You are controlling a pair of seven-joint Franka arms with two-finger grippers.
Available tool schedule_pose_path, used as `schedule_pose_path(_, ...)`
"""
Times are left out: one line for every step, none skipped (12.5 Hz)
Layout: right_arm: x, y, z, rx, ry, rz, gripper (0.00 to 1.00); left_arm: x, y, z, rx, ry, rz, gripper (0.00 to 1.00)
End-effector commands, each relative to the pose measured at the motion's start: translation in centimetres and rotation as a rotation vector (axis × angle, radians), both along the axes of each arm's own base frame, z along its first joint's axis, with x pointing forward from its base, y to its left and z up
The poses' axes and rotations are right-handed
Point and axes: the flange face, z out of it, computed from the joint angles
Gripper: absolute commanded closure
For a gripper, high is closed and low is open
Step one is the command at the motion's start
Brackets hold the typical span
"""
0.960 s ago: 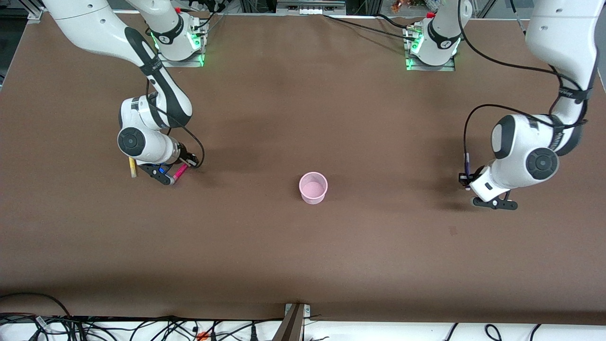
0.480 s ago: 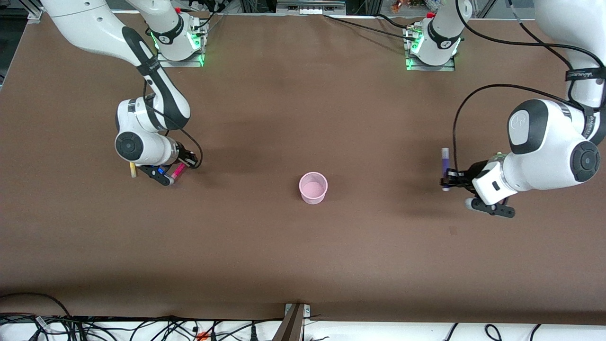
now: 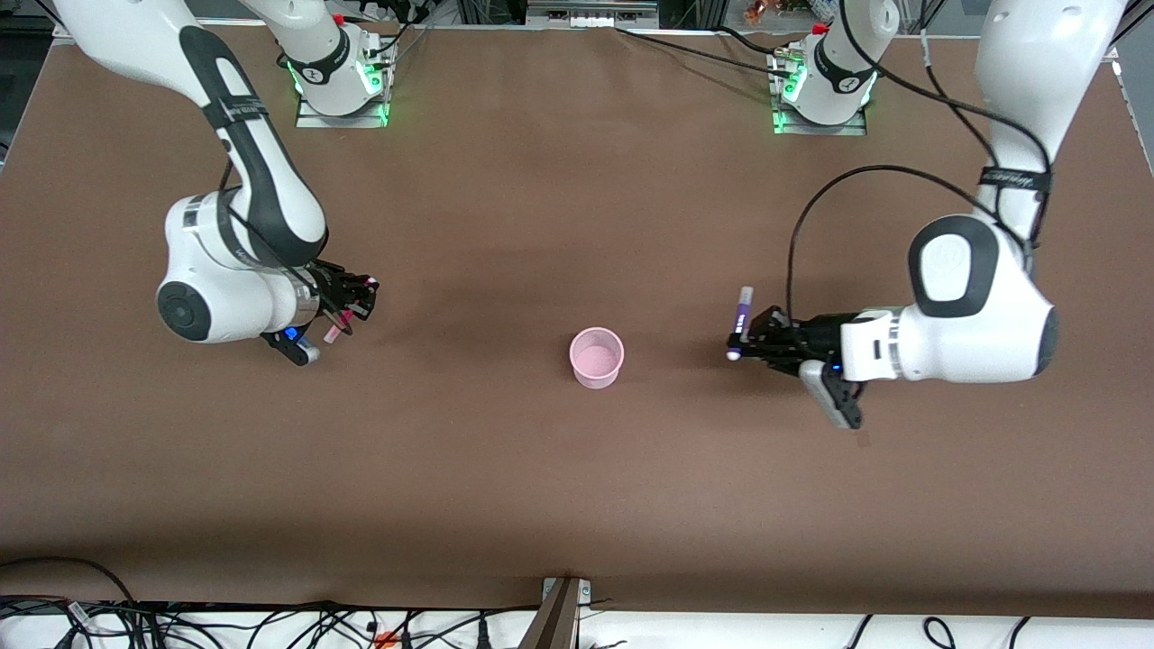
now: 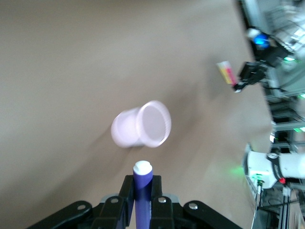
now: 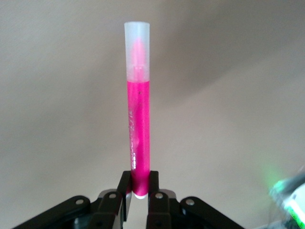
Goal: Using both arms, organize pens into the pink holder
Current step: 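Move the blue marker above the pink cup with the left gripper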
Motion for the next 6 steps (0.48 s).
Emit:
schedule_pose_path(0.7, 1.1, 2.2, 0.115, 0.048, -0.057, 1.00, 1.7, -5.9, -0.7, -0.204, -0.179, -0.107, 1.00)
schedule_pose_path(1.0, 1.6, 3.0, 0.175, 0.067, -0.099, 1.00, 1.6, -8.0, -0.6, -0.237, -0.264, -0.118, 1.00)
schedule_pose_path(1.2, 2.3, 3.7, 0.244, 0.086, -0.137, 1.00, 1.0, -10.7, -0.5, -0.244, -0.360, -0.153, 1.00)
schedule_pose_path(1.3, 3.0, 3.9, 0.302, 0.112, -0.188, 1.00, 0.5, -12.6, -0.4, -0.238, -0.430, -0.180, 1.00)
schedule_pose_path(1.5, 3.8, 3.5, 0.358, 0.131, -0.233, 1.00, 0.0, -14.5, -0.4, -0.226, -0.503, -0.207, 1.00)
schedule_pose_path(1.7, 4.7, 3.1, 0.420, 0.156, -0.278, 1.00, -0.6, -16.3, -0.5, -0.213, -0.582, -0.238, 1.00)
